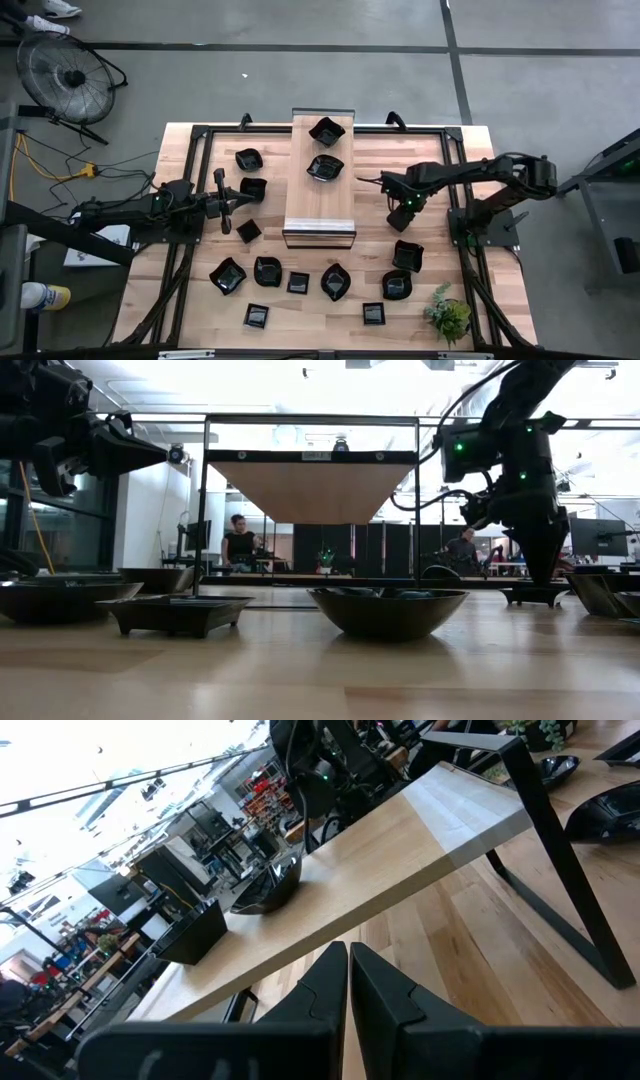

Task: Pick & Place Mini shaped plates
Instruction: Put the square-shaped plate on the shelf

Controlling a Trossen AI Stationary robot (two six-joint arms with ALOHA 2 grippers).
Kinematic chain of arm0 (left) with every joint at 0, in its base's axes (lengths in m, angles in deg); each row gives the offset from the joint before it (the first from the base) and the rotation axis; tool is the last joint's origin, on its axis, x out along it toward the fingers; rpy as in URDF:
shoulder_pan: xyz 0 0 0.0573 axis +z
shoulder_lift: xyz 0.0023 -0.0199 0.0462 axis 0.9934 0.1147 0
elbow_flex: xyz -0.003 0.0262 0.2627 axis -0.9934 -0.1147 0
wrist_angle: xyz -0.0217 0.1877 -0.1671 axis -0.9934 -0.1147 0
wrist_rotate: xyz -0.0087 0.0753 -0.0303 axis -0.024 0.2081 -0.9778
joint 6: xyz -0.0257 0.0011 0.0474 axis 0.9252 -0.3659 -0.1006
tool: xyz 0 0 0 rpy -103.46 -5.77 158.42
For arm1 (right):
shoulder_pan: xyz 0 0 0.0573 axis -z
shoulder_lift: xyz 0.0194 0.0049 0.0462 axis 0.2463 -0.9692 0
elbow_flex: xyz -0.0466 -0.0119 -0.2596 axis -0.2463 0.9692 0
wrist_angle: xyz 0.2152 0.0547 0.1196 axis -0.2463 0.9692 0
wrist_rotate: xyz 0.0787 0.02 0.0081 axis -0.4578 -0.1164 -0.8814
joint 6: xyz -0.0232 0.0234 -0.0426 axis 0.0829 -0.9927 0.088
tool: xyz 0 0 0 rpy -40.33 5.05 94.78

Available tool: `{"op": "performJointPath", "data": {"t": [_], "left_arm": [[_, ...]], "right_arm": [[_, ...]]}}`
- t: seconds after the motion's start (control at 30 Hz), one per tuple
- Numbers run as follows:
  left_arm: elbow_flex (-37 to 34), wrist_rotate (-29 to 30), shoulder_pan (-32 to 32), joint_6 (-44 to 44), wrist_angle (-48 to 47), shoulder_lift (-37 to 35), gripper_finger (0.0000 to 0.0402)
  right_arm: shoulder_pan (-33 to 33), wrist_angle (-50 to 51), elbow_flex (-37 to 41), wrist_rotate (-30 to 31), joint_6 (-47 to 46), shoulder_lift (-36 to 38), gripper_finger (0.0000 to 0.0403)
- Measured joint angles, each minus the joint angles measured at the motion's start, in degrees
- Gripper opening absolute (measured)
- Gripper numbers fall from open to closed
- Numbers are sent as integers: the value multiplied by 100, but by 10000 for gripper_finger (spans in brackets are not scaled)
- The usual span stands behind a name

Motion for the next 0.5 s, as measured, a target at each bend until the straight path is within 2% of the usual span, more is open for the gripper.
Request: {"op": "performJointPath", "data": {"t": [0.5], "left_arm": [[1,0,2,1,0,2,12]], "right_arm": [[281,-72,-2,-315,345,-4,94]]}}
